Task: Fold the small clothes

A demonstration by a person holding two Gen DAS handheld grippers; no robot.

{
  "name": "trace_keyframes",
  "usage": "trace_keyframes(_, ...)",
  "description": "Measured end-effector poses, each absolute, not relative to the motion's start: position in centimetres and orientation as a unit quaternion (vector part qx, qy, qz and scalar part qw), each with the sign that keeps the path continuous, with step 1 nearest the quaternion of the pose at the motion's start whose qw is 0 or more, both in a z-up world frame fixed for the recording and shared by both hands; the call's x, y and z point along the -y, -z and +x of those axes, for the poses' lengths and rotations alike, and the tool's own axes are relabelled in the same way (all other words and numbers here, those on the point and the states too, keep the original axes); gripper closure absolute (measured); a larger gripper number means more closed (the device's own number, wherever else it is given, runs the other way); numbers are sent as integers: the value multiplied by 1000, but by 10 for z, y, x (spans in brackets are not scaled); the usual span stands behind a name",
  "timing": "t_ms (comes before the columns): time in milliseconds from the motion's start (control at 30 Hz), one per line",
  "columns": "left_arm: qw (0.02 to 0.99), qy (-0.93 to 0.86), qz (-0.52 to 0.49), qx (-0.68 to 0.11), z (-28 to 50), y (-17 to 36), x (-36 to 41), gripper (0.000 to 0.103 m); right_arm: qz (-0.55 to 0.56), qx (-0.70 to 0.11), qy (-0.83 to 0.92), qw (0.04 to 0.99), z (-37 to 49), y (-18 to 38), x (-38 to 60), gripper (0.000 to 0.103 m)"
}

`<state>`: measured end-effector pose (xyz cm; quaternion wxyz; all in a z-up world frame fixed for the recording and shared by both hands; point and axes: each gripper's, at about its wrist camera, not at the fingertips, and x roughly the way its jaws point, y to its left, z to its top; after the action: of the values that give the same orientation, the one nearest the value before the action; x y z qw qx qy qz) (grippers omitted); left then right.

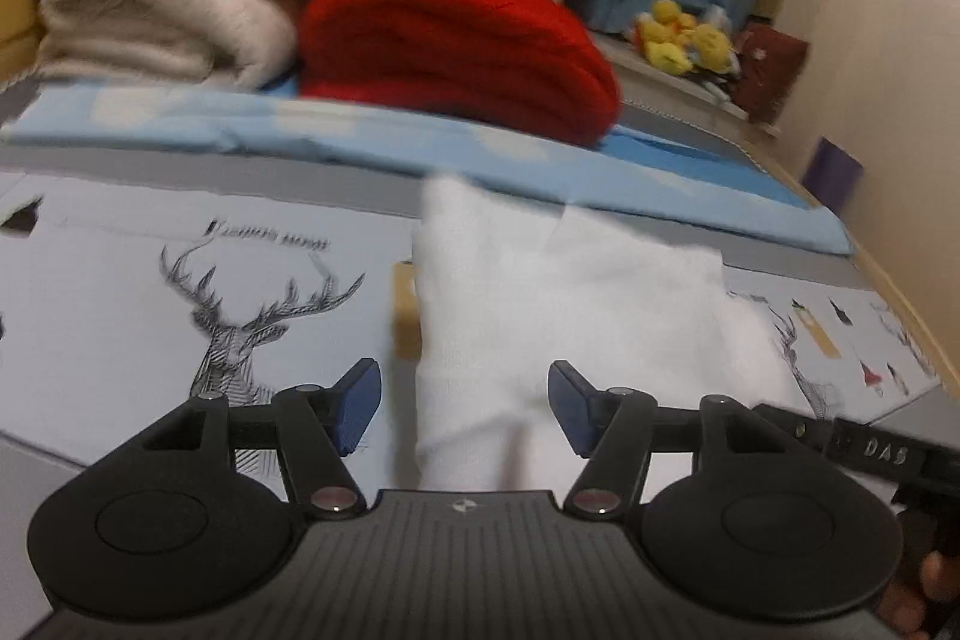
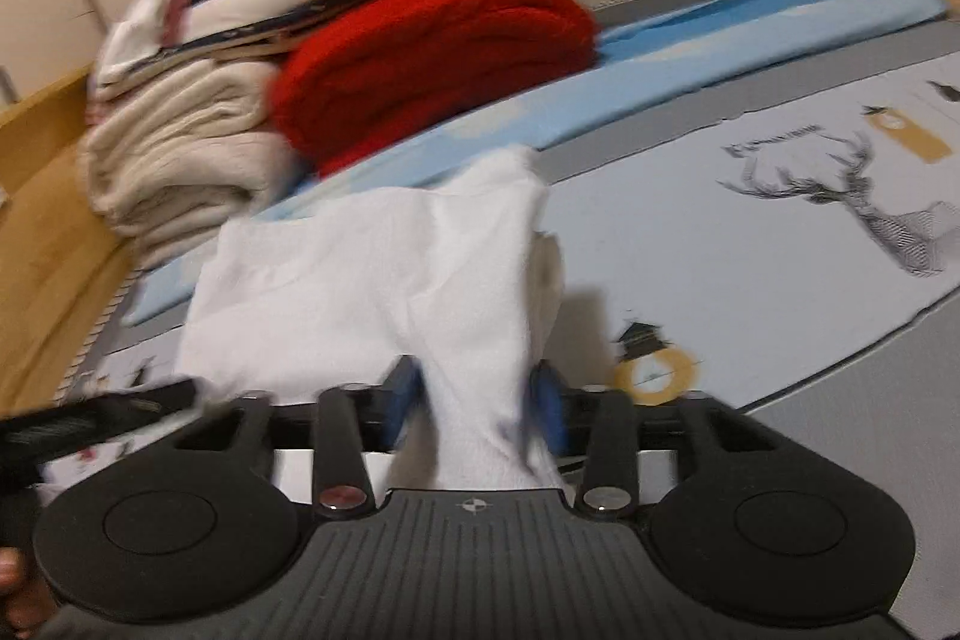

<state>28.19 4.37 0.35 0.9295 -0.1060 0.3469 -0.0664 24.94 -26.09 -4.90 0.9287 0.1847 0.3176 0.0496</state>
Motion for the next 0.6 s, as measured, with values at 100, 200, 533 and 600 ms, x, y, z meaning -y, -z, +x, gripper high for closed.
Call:
trace_keyframes(100, 899, 75, -128, -411, 291, 15, -48, 37, 191, -350, -30, 917, 257, 58, 267, 47)
trace_keyframes(200, 873, 66, -135, -465, 297, 35, -50, 37, 198, -389, -58, 898, 260, 65, 265, 47)
trace_keyframes(533, 800, 83, -222, -551, 294, 95, -74, 58, 184, -475, -36, 860, 252, 93, 262, 54)
trace_keyframes(600, 801, 94, -224, -547, 292, 95, -73, 75, 184, -475, -45, 859, 251, 93, 263, 68)
